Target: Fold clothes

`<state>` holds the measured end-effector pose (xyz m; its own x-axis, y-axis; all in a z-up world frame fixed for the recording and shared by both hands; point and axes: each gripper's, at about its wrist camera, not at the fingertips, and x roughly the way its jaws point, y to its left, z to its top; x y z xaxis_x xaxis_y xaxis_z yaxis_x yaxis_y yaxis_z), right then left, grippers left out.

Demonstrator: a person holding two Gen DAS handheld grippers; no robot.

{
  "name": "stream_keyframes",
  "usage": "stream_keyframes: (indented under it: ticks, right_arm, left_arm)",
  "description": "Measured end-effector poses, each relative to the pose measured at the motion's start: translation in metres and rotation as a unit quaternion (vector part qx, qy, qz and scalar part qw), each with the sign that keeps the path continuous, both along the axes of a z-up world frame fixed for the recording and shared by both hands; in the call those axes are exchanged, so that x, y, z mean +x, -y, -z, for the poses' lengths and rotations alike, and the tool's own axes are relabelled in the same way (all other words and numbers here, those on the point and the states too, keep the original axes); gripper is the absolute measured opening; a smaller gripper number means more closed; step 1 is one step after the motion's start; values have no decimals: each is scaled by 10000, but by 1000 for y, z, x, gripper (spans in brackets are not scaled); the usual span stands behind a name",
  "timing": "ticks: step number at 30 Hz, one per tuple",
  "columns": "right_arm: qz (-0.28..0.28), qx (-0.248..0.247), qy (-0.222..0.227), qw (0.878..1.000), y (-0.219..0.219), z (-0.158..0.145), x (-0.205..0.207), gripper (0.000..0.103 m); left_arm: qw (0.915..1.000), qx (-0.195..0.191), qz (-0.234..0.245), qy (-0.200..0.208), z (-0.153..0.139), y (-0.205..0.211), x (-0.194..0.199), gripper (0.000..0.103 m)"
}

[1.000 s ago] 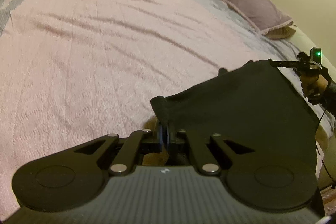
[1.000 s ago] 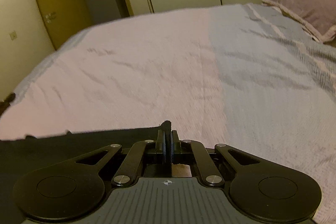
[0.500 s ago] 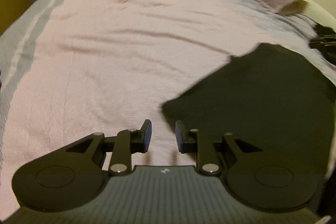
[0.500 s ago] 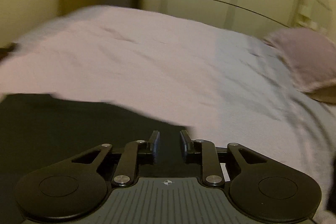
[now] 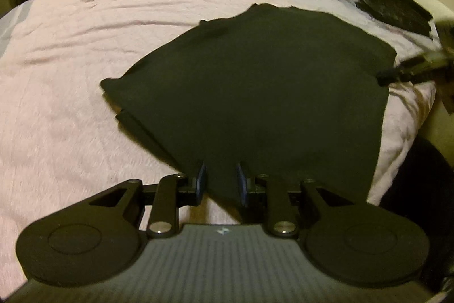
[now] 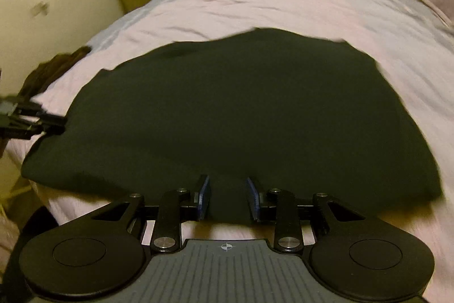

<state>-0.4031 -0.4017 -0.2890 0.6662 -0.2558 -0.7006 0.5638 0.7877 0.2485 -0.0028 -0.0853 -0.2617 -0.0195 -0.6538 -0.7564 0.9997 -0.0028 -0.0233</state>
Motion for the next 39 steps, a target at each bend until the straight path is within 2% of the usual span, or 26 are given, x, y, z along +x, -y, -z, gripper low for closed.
stream_keyframes:
  ticks: [3,5,8,11,14,17,21,23,24,25,26,27,28,30,32,34,35,36,38,39]
  right_arm:
    - [396,-12,40,9992,-12,-7,-16,32]
    - [385,-174,319,9986,-30,-21,-14,32]
    - [-113,-266,827,9962,-63,-33,7,33]
    - [-644,-316,1005,9923,-92,-30,41,33]
    - [-968,-360,880,9908,-111,-19,75,34]
    - [-1120,-411,428,9919,-120,-3,100,36]
    - [-1076,-481,175,9929,-124,-2,99,36]
    - [-1229,-859,114,9886,-134,-10,95,37]
    - [-1346,-1103,89,9847,-142,-14,94,44]
    - [-1509,-1355,64,9792,-151,-16,98,58]
    - [-1721,-1634,46,9714,-163,-17,100,65]
    - [-1950,-1914,25,9620,-176,-17,103,70]
    - [-2233,-2205,-27,9495,-189,-15,110,70]
    - [-2806,-2827,-277,9168,-218,-4,127,70]
    - [-3282,-3450,-633,8771,-241,13,143,70]
    - [-3620,-4038,-881,8356,-259,30,157,70]
    - [-3678,-4257,-921,8216,-263,37,162,70]
    - [-3718,-4431,-966,8100,-266,43,167,64]
    - [-3703,-4537,-1094,8031,-264,51,179,46]
    - [-3694,-4542,-1123,8029,-262,54,184,32]
  left_arm:
    - [9998,-79,-180,3,-8,-12,4,20]
    - [9994,-283,-221,2,-17,-22,6,20]
    - [9978,-578,-219,-255,-28,-36,4,21]
    - [9971,-603,-102,-453,-24,-40,-7,21]
    - [9992,-312,97,-208,-5,-39,-24,23]
    - [9998,-29,190,105,12,-43,-28,25]
    - [9998,-110,153,99,5,-61,-16,26]
    - [9991,-183,170,352,-1,-69,-12,26]
    - [9984,-218,180,483,-4,-74,-9,26]
    - [9976,-254,189,613,-7,-78,-7,28]
    - [9969,-271,197,718,-8,-79,-5,34]
    - [9958,-261,240,847,-9,-81,-3,37]
    - [9945,-250,286,979,-10,-82,-2,42]
    - [9904,-221,427,1296,-11,-84,-3,45]
    - [9820,-198,665,1758,-9,-85,-8,54]
    - [9682,-237,897,2326,-4,-87,-14,60]
    - [9582,-297,1006,2661,0,-87,-18,66]
    - [9479,-364,1153,2947,4,-87,-22,67]
    - [9298,-457,1476,3341,12,-86,-27,68]
    - [9198,-502,1637,3531,16,-85,-29,68]
